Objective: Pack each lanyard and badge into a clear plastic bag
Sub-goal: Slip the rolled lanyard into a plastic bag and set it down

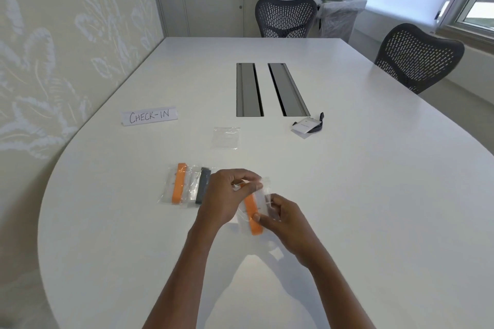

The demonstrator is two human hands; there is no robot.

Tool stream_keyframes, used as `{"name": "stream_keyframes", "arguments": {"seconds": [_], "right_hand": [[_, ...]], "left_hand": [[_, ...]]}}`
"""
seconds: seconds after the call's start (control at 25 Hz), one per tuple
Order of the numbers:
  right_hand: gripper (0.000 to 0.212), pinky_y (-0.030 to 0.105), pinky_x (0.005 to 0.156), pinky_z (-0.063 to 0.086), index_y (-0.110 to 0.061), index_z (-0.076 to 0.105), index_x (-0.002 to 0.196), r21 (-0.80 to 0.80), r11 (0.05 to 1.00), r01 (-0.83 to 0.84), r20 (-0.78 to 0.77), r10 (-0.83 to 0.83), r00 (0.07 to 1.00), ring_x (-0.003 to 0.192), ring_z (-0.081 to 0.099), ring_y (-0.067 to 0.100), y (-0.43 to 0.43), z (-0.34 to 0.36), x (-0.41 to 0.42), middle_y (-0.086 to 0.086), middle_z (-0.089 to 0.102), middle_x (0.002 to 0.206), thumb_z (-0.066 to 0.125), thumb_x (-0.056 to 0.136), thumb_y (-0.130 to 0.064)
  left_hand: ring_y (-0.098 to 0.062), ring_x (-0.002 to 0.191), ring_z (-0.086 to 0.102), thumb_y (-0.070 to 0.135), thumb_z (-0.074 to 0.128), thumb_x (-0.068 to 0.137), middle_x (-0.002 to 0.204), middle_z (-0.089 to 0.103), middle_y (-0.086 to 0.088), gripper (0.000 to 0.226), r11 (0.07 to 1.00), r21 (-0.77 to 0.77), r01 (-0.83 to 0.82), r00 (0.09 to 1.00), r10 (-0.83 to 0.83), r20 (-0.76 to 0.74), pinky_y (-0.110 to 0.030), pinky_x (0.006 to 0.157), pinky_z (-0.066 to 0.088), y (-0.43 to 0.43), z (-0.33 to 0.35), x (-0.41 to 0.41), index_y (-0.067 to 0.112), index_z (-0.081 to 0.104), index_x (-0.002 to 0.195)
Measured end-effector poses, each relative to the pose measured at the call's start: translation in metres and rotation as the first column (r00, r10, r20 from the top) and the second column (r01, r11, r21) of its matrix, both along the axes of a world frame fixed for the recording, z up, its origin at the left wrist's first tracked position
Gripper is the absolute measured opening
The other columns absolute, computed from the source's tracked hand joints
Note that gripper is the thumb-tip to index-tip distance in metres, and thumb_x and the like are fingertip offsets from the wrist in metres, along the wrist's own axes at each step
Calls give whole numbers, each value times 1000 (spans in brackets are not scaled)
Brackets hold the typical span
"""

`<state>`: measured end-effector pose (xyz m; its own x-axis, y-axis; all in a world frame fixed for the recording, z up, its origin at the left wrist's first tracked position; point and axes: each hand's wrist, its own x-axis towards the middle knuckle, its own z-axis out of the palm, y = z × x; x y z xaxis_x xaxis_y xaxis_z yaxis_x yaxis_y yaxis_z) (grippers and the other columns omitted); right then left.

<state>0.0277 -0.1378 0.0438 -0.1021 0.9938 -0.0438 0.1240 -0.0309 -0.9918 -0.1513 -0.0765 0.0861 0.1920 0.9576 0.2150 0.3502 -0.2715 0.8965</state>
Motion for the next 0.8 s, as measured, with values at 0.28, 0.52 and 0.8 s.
{"name": "stream_keyframes", "arguments": {"seconds": [0.28, 0.52, 0.8], "right_hand": [[37, 41, 79, 67, -21, 64, 116, -236, 933, 271, -112, -303, 946, 86, 79, 23, 58, -10, -57, 10, 78, 102, 85, 86, -17], [58, 23, 78, 60, -19, 45, 136, -154, 924, 349, 50, -345, 937, 100, 71, 19, 98, -29, -105, 11, 69, 117, 80, 89, -19], [26, 35, 103, 41, -24, 61, 124, 417, 879, 232, 594, -457, 662, 125, 50, 22, 83, -54, -122, -3, 54, 132, 62, 98, -29]], "left_hand": [[-17, 106, 70, 15, 70, 100, 112, 77, 9, 15, 839, 58, -541, 841, 542, -2, -38, 97, 57, 10, -40, -66, 16, 78, 112], [-39, 139, 55, 8, 75, 95, 148, 63, -17, 38, 850, 223, -476, 804, 524, -281, -55, 116, 46, 13, -86, -82, 8, 72, 133], [-41, 153, 37, 27, 64, 103, 160, 50, -14, 39, 863, 219, -456, 735, 504, -454, -58, 123, 32, 15, -107, -79, 23, 66, 142]]}}
